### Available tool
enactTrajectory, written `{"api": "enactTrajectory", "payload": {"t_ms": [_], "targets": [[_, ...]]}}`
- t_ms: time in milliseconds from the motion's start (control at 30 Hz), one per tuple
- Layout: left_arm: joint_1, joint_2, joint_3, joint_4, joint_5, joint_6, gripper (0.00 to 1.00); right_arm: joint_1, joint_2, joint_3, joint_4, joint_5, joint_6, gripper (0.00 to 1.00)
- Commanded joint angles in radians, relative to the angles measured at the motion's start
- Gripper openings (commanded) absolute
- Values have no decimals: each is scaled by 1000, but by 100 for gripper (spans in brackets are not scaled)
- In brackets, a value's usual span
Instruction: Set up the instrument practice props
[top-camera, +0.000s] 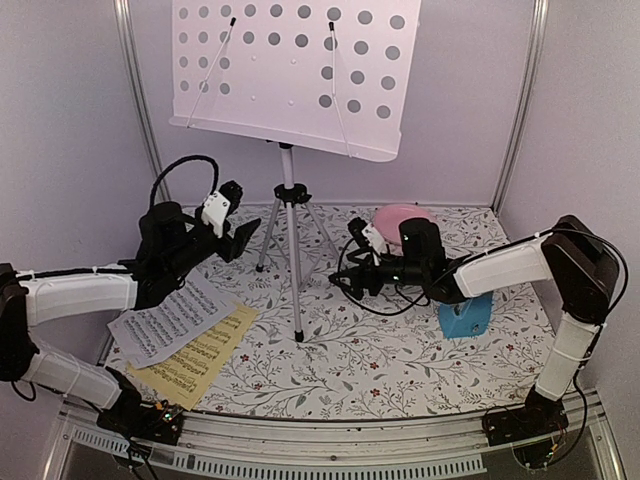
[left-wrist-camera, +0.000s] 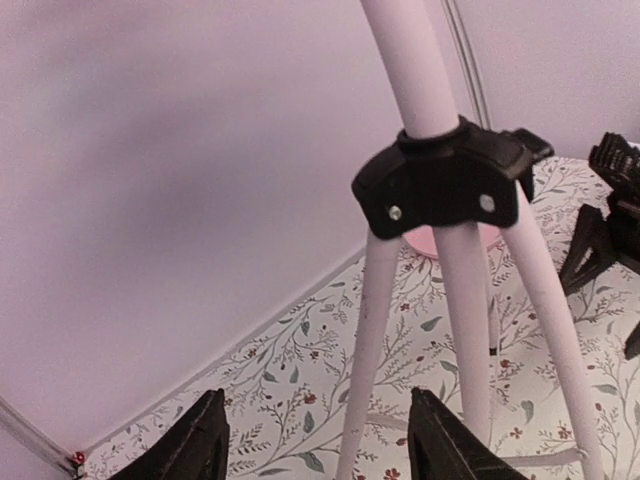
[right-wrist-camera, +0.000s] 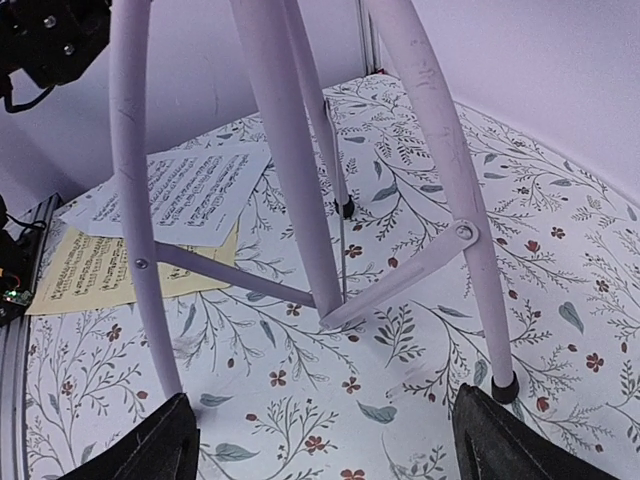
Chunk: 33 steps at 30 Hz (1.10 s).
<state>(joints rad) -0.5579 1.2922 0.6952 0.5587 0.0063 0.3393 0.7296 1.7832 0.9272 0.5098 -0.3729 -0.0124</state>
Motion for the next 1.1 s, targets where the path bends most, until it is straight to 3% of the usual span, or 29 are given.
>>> {"api": "enactTrajectory", "payload": {"t_ms": [0,233,600,767,1067], "targets": [[6,-18,-55,-71,46,-127,63,-26,70,87,-30,-6,-130,88],[59,100,-15,-137,117,-120,63,-87,178,191,-60,-7,-181,87],[98,284,137,-307,164,199,58,-98,326,403,-212,-84,-288,78],[166,295,141,-267,299,274,52,-98,356,467,-247,-72,-317,75],[170,438,245,-235,345,351,52,-98,399,516,-315,-41,-383,66]]}}
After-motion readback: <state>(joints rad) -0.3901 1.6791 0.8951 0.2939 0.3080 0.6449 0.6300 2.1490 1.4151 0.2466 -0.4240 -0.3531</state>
